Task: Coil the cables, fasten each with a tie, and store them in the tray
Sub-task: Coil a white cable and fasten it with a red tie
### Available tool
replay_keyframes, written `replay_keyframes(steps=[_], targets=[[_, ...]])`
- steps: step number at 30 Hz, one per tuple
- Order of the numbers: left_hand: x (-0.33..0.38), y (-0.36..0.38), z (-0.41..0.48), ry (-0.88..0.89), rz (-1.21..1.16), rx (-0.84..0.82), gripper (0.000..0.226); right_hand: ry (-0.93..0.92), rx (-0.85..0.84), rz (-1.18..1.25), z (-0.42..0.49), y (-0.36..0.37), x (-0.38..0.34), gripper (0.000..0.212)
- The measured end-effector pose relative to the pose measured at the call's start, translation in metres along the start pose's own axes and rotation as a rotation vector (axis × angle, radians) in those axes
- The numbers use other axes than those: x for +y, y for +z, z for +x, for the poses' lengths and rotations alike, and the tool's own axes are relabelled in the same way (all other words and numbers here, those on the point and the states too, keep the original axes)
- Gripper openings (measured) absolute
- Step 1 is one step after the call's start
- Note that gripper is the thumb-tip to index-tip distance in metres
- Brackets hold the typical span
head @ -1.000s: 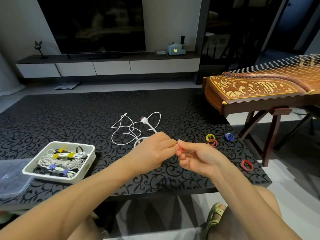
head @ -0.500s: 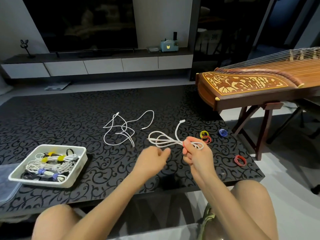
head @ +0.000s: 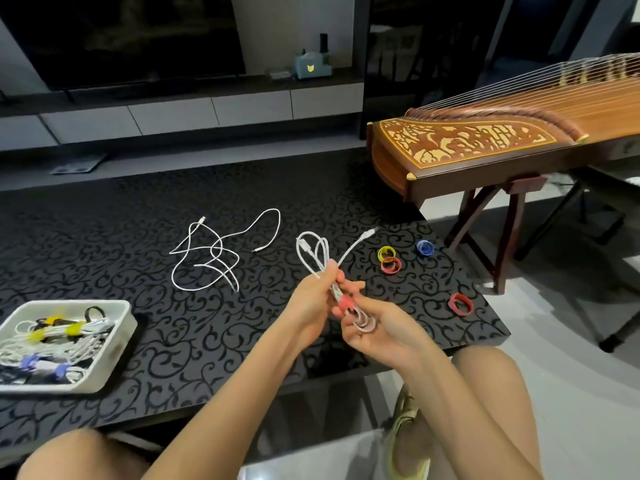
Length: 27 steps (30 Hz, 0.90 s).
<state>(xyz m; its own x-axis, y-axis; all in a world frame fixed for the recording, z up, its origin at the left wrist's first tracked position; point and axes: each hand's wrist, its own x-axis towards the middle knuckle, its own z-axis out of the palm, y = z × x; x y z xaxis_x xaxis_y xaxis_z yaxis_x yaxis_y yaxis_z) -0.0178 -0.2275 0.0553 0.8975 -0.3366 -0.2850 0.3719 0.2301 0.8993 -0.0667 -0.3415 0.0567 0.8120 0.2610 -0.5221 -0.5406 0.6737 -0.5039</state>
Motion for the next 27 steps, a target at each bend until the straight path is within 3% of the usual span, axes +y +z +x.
replay_keyframes(steps=[2, 5, 11, 15, 18, 20, 22, 24, 27], targets=[[-0.001, -0.003, 0.002, -0.004, -0.025, -0.106, 0.034, 0.082, -0.019, 0.134, 0.000, -0.005, -0.004, 0.016], [-0.001, 0.000, 0.009, -0.048, -0.032, -0.125, 0.021, 0.046, 0.012, 0.129, 0.005, -0.012, -0.005, 0.018], [0.012, 0.018, 0.034, -0.001, -0.237, 0.202, 0.011, -0.293, 0.242, -0.180, 0.013, -0.014, 0.007, 0.020], [0.018, 0.019, 0.048, -0.086, -0.392, 0.272, 0.032, -0.474, 0.309, -0.360, 0.016, -0.014, 0.003, 0.018], [0.018, 0.012, 0.058, -0.093, -0.426, 0.256, 0.039, -0.407, 0.173, -0.522, 0.022, -0.018, -0.008, 0.017], [0.021, 0.003, 0.060, -0.103, -0.416, 0.204, 0.044, -0.428, 0.172, -0.588, 0.030, -0.030, -0.022, 0.015], [0.027, -0.008, 0.058, -0.098, -0.393, 0.127, 0.049, -0.628, 0.390, -0.823, 0.045, -0.048, -0.039, 0.015], [0.031, -0.015, 0.055, -0.053, -0.269, 0.074, 0.039, -0.804, 0.709, -1.346, 0.062, -0.068, -0.055, 0.022], [0.030, -0.020, 0.051, 0.020, -0.070, 0.114, 0.027, -0.679, 0.878, -1.979, 0.086, -0.083, -0.067, 0.031]])
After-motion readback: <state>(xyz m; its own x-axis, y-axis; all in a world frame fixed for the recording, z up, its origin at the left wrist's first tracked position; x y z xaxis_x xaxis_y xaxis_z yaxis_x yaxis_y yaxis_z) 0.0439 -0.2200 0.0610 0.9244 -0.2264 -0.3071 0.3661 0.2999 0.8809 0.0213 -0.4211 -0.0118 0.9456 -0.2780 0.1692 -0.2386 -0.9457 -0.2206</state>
